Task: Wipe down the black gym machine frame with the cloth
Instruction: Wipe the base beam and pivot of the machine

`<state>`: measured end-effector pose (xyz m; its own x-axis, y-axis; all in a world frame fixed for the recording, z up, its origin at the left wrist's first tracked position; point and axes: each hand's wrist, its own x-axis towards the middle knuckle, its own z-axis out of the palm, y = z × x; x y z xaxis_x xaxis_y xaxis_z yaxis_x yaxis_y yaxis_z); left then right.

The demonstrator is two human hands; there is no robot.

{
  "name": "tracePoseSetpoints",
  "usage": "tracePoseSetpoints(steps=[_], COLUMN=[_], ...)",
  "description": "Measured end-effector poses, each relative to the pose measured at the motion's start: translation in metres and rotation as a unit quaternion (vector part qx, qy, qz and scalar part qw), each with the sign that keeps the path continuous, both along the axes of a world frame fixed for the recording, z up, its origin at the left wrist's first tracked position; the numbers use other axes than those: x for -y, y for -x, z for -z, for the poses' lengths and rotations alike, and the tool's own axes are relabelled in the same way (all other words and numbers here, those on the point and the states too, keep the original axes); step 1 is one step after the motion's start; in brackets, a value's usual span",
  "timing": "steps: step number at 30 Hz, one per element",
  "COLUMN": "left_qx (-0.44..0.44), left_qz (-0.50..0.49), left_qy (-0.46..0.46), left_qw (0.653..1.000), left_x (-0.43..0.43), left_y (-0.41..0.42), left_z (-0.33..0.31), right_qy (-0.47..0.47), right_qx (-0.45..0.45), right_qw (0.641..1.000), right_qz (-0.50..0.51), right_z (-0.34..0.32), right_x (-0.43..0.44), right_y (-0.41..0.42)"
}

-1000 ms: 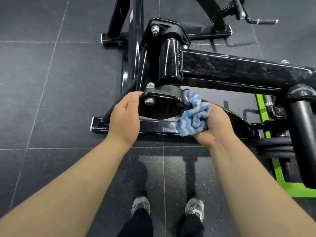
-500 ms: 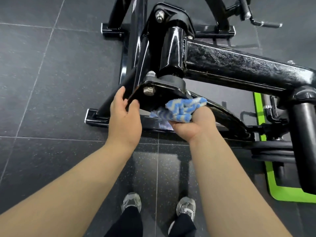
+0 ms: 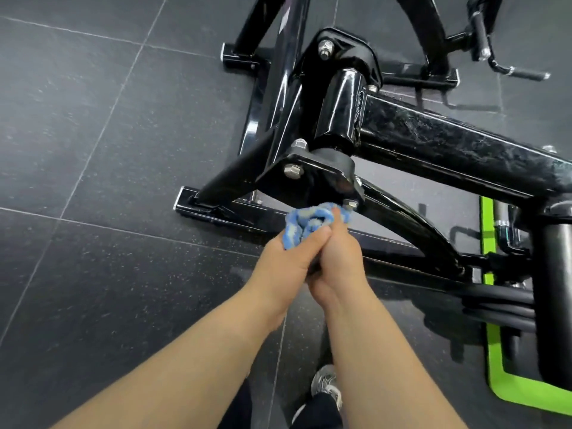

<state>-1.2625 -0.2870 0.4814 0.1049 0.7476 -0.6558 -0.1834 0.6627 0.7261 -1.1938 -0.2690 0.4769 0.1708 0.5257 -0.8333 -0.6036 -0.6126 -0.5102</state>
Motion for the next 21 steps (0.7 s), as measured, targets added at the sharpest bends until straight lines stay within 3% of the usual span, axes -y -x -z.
tracePoseSetpoints(steps=[3, 5, 7, 11, 15, 18, 21], left_qx=[-0.012, 0.024, 0.067, 0.108, 0.191, 0.128, -0.100], left_qz=[-0.144, -0.222, -0.247, -0.260, -0.317, -0.356, -0.333], left_qy=[0.036, 0.067, 0.087, 0.193, 0.213, 0.145, -0.008], left_qw=[0.989, 0.973, 0.963, 0.940, 0.904, 0.914, 0.938], left_x=[-0.004, -0.024, -0.051, -0.086, -0.076, -0.063, -0.055], left_y=[0.006, 0.011, 0.012, 0.009, -0.004, -0.003, 0.000], left_z=[0.000, 0.002, 0.009, 0.015, 0.010, 0.005, -0.008], right_qy=[0.002, -0.013, -0.094, -0.275, -0.266, -0.164, -0.094], right_qx=[0.076, 0.239, 0.409, 0.560, 0.655, 0.710, 0.701], right_qw=[0.992, 0.966, 0.907, 0.779, 0.692, 0.635, 0.599], right_qz=[-0.103, -0.096, -0.044, -0.059, -0.148, -0.256, -0.376], right_z=[-0.013, -0.023, -0.033, -0.046, -0.052, -0.046, -0.045], right_x=[0.001, 0.008, 0.007, -0.042, -0.107, -0.140, -0.161], right_y=[-0.006, -0.015, -0.027, -0.038, -0.059, -0.084, -0.094])
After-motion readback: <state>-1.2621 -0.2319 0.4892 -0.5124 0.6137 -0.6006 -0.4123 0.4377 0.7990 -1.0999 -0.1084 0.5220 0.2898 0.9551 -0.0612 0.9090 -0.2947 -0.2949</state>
